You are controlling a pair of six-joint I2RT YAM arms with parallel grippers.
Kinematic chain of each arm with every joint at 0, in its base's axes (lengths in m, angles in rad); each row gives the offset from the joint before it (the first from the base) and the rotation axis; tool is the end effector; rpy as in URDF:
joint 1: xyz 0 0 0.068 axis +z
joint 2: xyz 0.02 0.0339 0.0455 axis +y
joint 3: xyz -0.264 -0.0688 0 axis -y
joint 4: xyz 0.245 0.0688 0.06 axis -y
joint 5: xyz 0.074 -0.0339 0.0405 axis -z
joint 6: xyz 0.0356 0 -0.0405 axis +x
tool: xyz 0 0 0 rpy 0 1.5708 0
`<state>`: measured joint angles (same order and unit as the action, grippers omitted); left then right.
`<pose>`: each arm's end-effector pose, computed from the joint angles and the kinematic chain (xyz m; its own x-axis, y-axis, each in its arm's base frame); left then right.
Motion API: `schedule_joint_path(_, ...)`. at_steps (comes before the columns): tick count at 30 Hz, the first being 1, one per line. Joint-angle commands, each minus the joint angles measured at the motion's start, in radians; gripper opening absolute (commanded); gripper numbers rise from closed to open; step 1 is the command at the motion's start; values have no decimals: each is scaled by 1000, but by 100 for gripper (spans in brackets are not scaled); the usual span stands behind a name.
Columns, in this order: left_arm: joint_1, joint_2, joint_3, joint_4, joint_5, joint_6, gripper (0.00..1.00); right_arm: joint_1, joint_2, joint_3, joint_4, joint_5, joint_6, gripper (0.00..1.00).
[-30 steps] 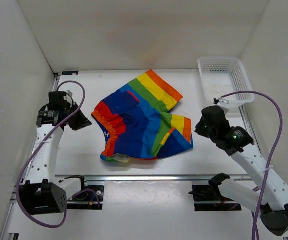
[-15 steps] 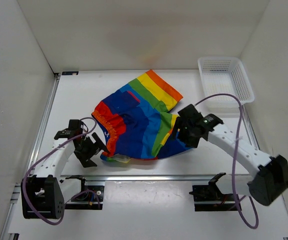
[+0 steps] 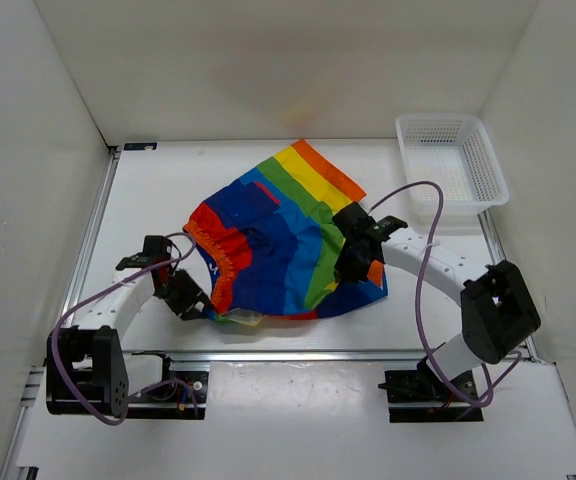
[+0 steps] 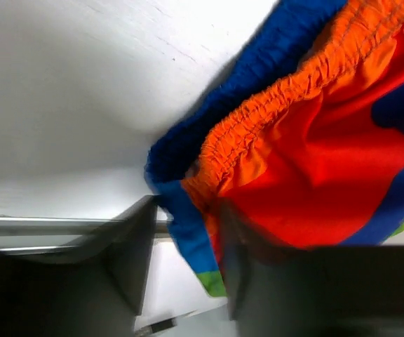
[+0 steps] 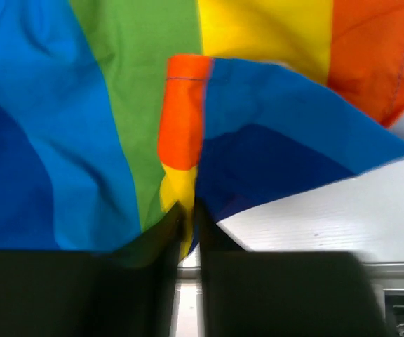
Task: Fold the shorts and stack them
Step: Flatten the shorts out
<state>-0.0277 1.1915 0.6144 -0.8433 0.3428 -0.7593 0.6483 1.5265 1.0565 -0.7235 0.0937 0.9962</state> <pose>0.1760 -0.0168 0.1690 -0.7695 -0.6273 0.1201 -0.6249 0.7007 -0.3442 0.2366 0.1750 0.2180 -0.8843 0.3785 -0.2732 0.3102 0.9139 0.2620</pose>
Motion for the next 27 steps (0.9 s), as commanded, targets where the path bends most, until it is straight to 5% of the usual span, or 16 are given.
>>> schedule_joint_path(1,-12,-7,-5,36,-11,-26,31,-4,-55,-18,-10,73,47,8)
schedule_joint_path(4,-12,3,-5,46,-11,-35,11,-4,-127,-18,-53,122,58,1)
schedule_joint_path(10,-12,112,123,46,-30,-12,11,-13,-138,66,-90,208,6,1)
schedule_joint_path(13,-12,204,309,46,-30,14,11,-64,-74,224,-90,245,-97,1)
schedule_joint_path(18,-12,397,949,-156,-86,75,11,-173,61,738,-111,301,-321,1)
schedule_joint_path(22,-12,450,1365,-280,-140,100,11,-173,72,908,-111,301,-406,1)
schedule_joint_path(25,-21,396,1328,-257,-149,100,11,-159,-12,778,-61,301,-416,1)
schedule_joint_path(27,-35,308,1157,-231,-140,100,11,-144,-114,636,-18,301,-407,1)
